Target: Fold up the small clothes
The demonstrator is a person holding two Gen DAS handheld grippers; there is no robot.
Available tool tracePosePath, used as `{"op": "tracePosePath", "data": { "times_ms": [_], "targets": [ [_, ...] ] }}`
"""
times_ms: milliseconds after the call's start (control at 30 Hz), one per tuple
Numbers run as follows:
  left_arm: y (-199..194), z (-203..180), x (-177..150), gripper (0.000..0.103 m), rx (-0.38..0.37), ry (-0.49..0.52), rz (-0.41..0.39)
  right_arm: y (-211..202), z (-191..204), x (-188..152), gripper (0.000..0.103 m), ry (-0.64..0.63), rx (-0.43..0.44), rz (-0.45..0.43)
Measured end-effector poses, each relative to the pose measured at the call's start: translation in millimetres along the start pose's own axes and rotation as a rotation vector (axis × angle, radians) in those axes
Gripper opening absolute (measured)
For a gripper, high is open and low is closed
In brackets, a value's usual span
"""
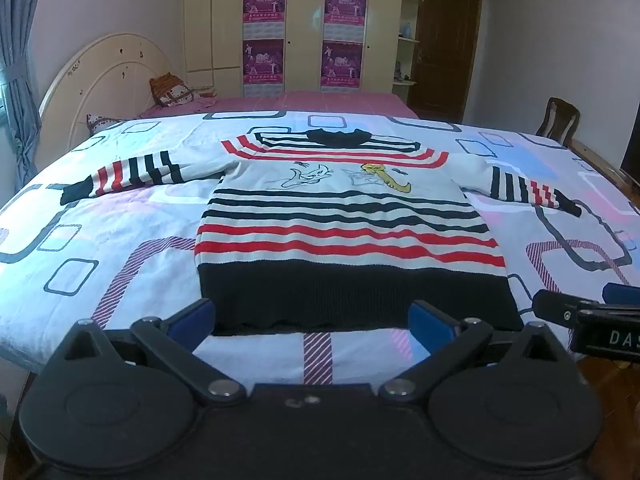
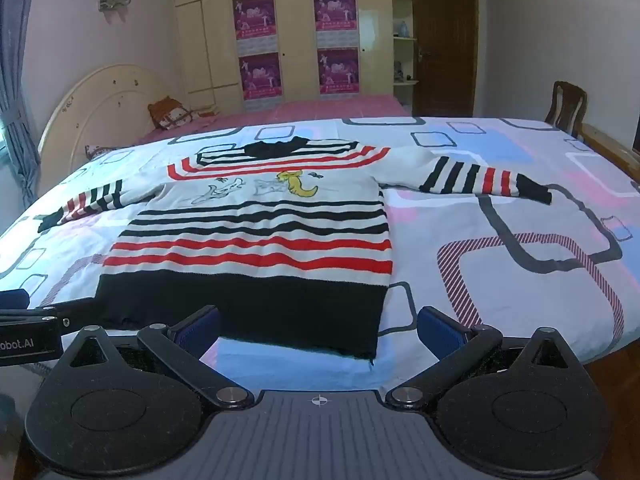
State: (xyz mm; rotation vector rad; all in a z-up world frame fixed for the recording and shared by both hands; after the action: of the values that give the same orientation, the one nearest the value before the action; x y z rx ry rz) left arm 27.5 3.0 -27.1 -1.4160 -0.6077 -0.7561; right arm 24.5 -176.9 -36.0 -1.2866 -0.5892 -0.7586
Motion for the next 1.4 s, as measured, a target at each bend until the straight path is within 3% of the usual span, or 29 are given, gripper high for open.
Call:
{"op": "tracePosePath", "data": {
  "times_ms": [1400],
  "targets": [
    [-1.9,3.2,-2.7,0.103,0.004,-0.010,0.002,2.3,0.4,4.3,0.103,-0.007,0.003,0.001]
  ]
}}
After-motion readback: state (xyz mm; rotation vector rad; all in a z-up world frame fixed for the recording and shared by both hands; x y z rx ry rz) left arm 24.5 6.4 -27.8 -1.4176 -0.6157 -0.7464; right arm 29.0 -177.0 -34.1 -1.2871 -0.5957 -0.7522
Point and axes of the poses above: each gripper's, at about its wrist camera, not at the fingertips, and y roughly the way its jaws point, z to its left, x to its top, the point moved 4 cm from there along y, roughly the way its jaws point, and after that the axes turned 7 degrees about y, right-handed, at the moved point
